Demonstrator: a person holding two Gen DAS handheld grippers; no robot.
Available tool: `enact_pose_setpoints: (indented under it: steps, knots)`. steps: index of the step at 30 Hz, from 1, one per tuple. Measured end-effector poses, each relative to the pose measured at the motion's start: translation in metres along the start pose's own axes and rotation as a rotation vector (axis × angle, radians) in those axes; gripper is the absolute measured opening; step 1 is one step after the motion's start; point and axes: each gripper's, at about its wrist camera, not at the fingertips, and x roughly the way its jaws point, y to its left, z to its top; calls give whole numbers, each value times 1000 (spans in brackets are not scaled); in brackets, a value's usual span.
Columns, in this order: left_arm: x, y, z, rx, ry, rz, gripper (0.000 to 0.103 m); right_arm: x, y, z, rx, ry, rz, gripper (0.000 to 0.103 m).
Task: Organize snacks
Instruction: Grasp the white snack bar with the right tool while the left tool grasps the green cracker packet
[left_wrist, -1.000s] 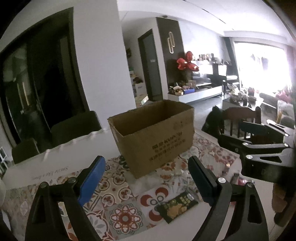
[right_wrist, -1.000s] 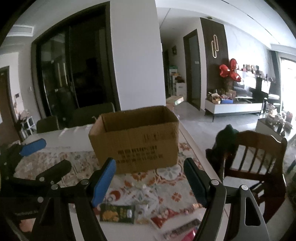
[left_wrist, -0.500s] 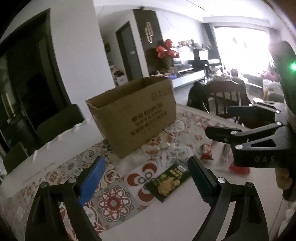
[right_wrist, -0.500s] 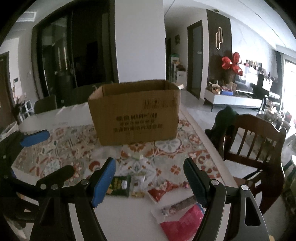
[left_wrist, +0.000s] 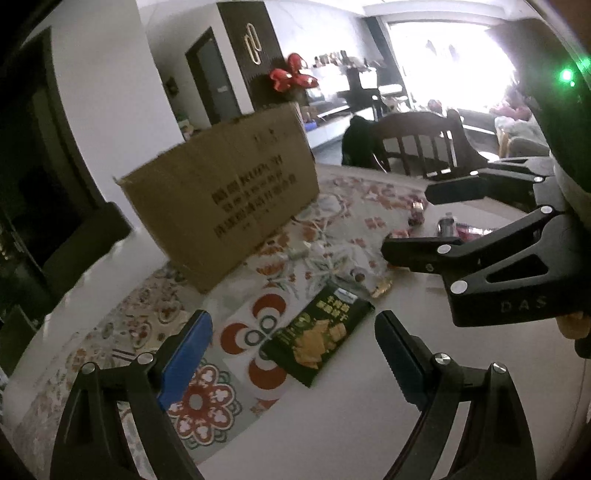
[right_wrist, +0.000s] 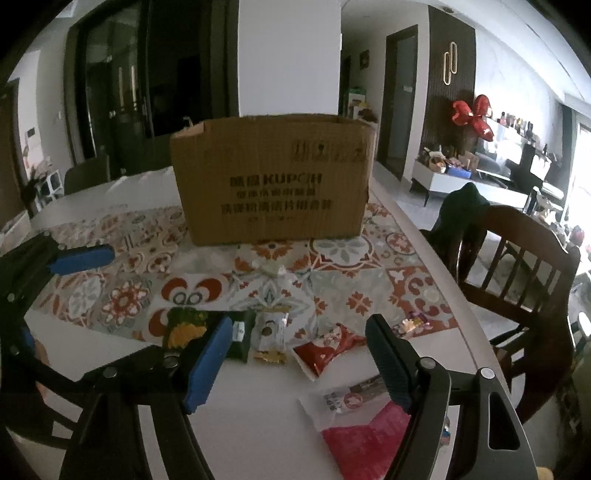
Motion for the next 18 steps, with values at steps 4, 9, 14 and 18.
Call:
enact_pose_setpoints:
  steps: [4, 9, 14, 18]
  knots:
    - [17, 1, -2, 10, 35, -44, 87, 11, 3, -3, -3, 25, 11, 70]
    - [35, 5, -2, -8, 75, -116, 84, 31, 1, -2, 37, 85, 51, 62]
    - [48, 8, -2, -16, 97, -149, 79, 48, 3, -4, 47, 137, 67, 52]
    - [56, 6, -2, -18, 122, -191, 77, 52, 6, -3, 28, 137, 59, 51]
